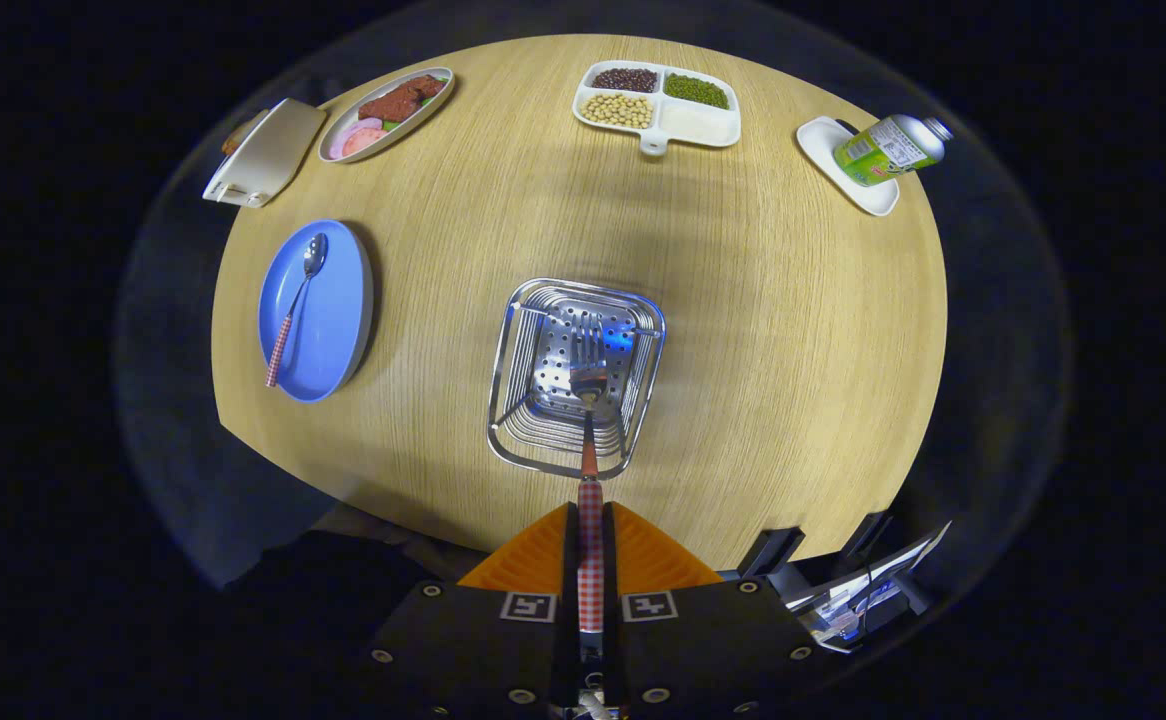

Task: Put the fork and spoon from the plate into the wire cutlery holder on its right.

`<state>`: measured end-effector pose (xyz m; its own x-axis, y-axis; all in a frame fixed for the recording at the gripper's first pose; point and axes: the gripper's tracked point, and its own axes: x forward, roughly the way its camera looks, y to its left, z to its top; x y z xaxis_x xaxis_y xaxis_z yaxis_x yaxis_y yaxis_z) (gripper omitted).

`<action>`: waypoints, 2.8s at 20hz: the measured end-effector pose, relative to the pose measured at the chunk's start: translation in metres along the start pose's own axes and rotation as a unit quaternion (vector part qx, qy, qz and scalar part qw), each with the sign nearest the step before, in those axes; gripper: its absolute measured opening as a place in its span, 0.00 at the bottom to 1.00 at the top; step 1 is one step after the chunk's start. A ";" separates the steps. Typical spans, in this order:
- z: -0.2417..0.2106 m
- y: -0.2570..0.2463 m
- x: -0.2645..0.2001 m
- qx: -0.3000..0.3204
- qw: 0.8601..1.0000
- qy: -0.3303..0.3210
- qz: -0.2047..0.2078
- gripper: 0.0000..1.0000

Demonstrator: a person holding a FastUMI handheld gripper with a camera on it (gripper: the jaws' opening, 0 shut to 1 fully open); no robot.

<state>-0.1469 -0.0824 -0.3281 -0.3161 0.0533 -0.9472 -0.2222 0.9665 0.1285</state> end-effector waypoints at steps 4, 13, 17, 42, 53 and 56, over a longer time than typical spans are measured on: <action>0.012 -0.005 0.003 0.008 1.000 0.001 -0.002 0.12; 0.044 -0.008 -0.011 0.052 0.994 -0.092 -0.019 0.17; 0.073 0.005 -0.036 0.088 0.976 -0.199 0.001 0.22; 0.141 0.102 -0.184 0.078 0.768 -0.631 -0.082 0.94; 0.155 0.233 -0.140 -0.004 0.817 -0.576 -0.015 0.94; 0.156 0.260 -0.098 -0.019 0.850 -0.526 -0.004 0.94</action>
<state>-0.0296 0.2033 -0.2477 0.6819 0.2608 -0.6834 -0.2557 0.9603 0.1113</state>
